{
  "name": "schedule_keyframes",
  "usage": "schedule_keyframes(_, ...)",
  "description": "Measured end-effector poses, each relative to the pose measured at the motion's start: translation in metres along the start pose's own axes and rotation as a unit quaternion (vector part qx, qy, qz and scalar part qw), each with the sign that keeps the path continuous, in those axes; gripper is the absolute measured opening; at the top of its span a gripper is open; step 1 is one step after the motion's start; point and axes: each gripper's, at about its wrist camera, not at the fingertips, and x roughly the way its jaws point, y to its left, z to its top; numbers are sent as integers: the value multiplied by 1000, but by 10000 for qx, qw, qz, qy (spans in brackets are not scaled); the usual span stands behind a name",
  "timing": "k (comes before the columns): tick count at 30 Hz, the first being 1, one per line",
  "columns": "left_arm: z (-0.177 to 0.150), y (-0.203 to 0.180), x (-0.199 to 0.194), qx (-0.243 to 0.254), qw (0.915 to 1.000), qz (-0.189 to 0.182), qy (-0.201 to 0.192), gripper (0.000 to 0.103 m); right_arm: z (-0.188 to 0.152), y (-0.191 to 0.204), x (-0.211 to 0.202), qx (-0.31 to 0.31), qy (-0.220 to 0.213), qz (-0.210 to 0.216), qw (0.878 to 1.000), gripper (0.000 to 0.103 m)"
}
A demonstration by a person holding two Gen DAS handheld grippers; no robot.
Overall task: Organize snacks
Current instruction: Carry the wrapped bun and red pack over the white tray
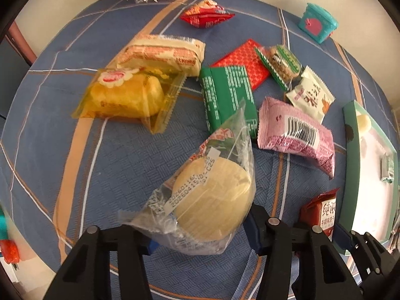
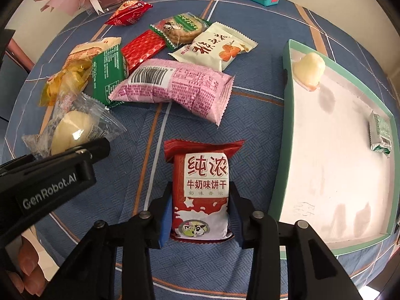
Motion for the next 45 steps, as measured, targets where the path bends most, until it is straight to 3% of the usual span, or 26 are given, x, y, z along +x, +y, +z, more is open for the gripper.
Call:
schedule_keyframes(4,7,4,-15,-82,9996,65,-278,56,8,-21,-17,93,-165,108,9998,41)
schedule_keyframes(12,15,3,-58,-174,9935,172,-1116,56,18,-28,-58,250,-787,316,9961,41)
schedule_keyframes(18,9,-6,-76,-163,9883,107,-1510,56,14,-23,-74,302,-1105,319,9929,41)
schedule_keyframes(25,1,-26,-85,-46,9870,-28,-1604,56,6,-53,-77,670,-1048,164,9921,41)
schedule_keyframes(31,-10,-66,-82,380,9876,-160,-1517,56,-5,-108,-76,1334,-961,-146,9863,41)
schedule_keyframes(38,-32,-129,-80,1168,9819,-317,-1459,56,-25,-182,-76,2288,-848,-547,9682,41)
schedule_keyframes(45,-55,-187,-74,1940,9696,-464,-1418,56,-55,-251,-84,3270,-904,-888,9365,41)
